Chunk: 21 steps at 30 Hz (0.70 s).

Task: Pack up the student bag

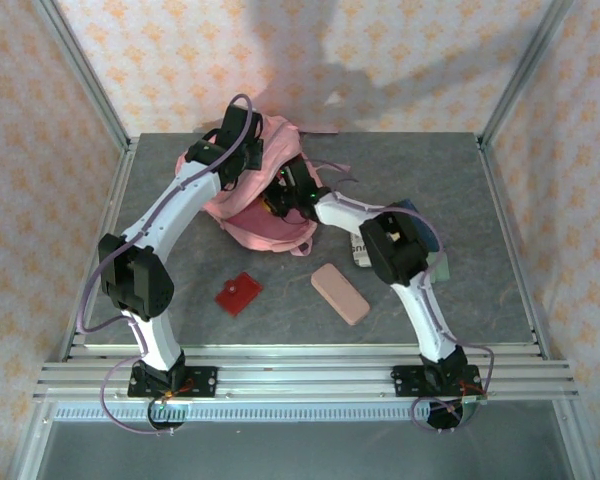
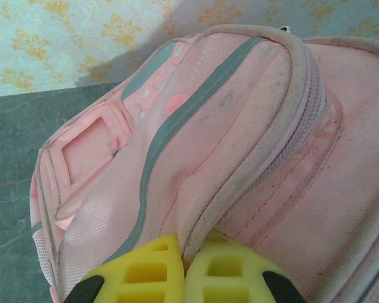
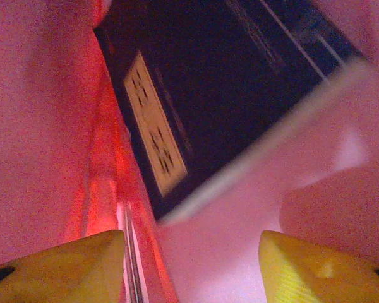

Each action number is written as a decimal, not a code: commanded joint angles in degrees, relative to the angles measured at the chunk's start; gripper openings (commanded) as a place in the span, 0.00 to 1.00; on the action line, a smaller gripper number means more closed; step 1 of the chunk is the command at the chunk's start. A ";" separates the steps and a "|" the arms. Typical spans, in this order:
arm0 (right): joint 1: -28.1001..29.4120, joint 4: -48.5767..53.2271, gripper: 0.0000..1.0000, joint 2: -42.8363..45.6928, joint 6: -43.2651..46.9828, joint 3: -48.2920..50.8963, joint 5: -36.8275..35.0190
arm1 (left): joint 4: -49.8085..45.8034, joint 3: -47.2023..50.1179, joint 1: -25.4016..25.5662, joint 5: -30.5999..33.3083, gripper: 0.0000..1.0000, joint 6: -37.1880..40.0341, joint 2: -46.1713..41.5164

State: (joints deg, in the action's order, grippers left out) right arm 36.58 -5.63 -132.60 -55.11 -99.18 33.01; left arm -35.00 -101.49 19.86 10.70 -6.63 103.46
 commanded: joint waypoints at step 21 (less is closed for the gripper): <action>-12.41 21.01 0.57 51.69 23.73 42.32 -14.41 | 9.43 11.71 1.30 8.10 0.00 -5.00 -2.00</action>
State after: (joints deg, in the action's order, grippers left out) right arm 29.06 7.81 -84.53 -34.04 -59.40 24.38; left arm -27.92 -91.09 20.58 14.20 -8.23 103.00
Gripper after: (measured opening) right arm 0.566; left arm 0.043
